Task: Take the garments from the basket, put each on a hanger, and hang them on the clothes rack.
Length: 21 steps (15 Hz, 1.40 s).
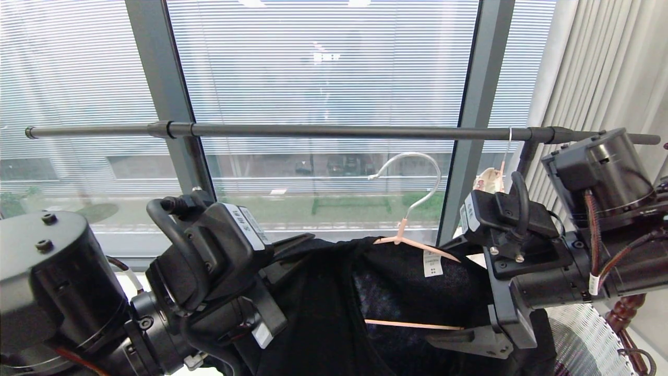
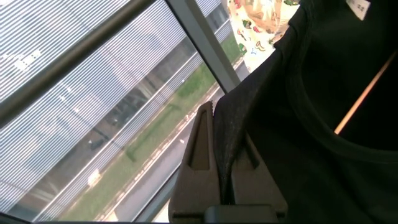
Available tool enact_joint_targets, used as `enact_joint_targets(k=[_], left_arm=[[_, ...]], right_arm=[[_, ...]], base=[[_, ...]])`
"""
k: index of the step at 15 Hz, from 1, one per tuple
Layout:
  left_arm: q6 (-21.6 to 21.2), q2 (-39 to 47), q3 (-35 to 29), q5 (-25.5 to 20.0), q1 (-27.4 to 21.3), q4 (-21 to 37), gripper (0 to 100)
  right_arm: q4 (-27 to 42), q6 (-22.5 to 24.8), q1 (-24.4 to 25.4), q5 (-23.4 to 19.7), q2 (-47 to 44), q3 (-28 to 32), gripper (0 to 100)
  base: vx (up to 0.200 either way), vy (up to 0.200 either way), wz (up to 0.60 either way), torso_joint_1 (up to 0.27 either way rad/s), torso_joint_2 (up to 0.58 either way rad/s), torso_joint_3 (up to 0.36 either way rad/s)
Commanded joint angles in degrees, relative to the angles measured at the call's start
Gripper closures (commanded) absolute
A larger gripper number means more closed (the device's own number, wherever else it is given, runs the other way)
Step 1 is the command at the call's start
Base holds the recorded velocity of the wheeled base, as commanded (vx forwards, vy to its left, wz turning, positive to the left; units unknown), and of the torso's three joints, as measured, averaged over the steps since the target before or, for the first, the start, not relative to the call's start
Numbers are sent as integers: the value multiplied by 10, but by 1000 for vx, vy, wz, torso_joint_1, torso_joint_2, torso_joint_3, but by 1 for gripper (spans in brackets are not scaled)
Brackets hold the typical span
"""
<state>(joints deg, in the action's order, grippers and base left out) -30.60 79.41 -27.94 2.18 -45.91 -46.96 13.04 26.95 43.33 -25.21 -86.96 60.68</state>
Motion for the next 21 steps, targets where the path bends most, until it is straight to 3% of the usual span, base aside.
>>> enact_joint_targets(k=[1, 2, 8, 12, 13, 17, 21], left_arm=[[-1, -4, 0, 0, -7, 0, 100], [-1, -5, 0, 0, -10, 0, 100], [-2, -9, 1, 1, -29, 0, 100], [3, -8, 2, 4, -37, -1, 100], [5, -9, 2, 4, -37, 0, 0], [2, -14, 2, 31, -35, 0, 0], [2, -20, 16, 32, -24, 0, 0]], right_arm=[[0, 0, -3, 0, -8, 0, 0], [-2, 0, -3, -1, -12, 0, 100], [-8, 3, -10, 1, -12, -1, 100], [-68, 18, -22, 5, -8, -20, 100], [-97, 49, -29, 5, -8, -25, 100], [-162, 140, -59, 5, -8, -39, 100], [-213, 148, -73, 7, -9, -42, 100]], base=[[0, 0, 0, 0, 0, 0], [0, 0, 0, 0, 0, 0], [0, 0, 0, 0, 0, 0], [0, 0, 0, 0, 0, 0], [0, 0, 0, 0, 0, 0], [0, 0, 0, 0, 0, 0], [0, 0, 0, 0, 0, 0]])
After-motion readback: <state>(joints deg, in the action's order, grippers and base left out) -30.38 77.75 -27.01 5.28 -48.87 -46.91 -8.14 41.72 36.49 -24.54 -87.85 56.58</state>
